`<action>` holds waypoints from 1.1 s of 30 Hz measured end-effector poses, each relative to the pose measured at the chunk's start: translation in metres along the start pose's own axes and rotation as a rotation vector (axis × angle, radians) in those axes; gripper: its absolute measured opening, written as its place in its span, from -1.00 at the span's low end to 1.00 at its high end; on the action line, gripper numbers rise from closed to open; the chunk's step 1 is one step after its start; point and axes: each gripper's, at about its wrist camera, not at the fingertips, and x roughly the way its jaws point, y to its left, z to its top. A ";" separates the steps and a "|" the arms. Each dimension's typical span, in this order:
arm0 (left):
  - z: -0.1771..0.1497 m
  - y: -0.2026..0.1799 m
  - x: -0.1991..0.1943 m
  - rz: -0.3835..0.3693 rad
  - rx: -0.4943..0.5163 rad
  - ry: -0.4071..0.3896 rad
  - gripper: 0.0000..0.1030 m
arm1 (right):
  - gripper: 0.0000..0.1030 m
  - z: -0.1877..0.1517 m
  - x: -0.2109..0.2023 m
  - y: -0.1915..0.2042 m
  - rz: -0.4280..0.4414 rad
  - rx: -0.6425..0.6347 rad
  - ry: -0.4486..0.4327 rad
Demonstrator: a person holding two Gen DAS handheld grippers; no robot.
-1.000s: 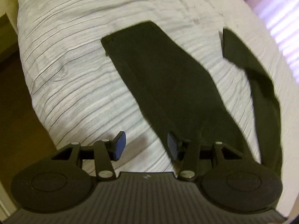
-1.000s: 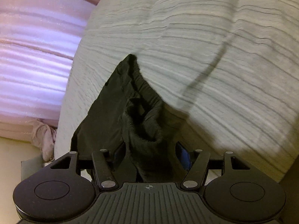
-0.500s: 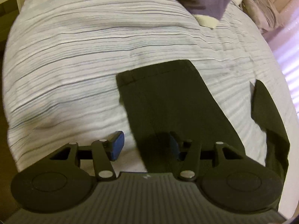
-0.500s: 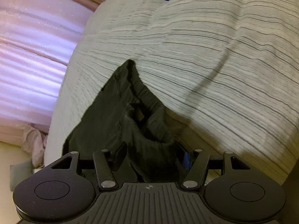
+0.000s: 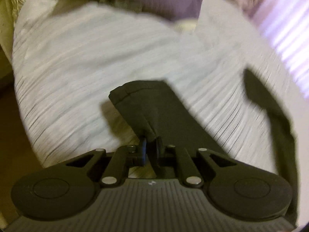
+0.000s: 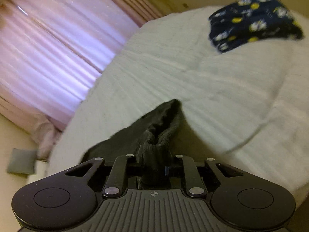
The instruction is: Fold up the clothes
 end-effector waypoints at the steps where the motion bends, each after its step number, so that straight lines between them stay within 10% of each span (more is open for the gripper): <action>1: -0.005 0.000 0.006 0.032 0.008 0.015 -0.85 | -0.68 -0.004 0.009 -0.010 -0.050 0.009 0.049; 5: -0.015 -0.007 0.017 0.138 0.076 0.046 -0.70 | -0.44 -0.024 0.045 -0.049 -0.257 0.046 0.252; 7: -0.011 -0.014 0.010 0.181 0.138 0.035 -0.67 | 0.29 -0.031 0.040 -0.051 -0.321 0.070 0.202; 12: 0.006 -0.034 -0.019 0.187 0.268 -0.024 -0.68 | 0.30 -0.020 0.022 -0.037 -0.405 0.016 0.107; 20: 0.008 -0.112 0.003 -0.074 0.334 0.060 -0.68 | 0.26 0.008 0.044 0.006 -0.219 -0.056 0.044; 22: 0.003 -0.140 0.008 -0.150 0.360 0.082 -0.68 | -0.19 0.011 0.061 0.011 -0.169 -0.090 0.081; 24: -0.004 -0.167 0.010 -0.209 0.396 0.088 -0.68 | -0.21 0.019 0.084 0.011 -0.131 -0.102 0.130; 33: -0.032 -0.242 0.021 -0.274 0.320 0.090 -0.68 | -0.20 0.078 0.178 -0.024 0.038 -0.020 0.229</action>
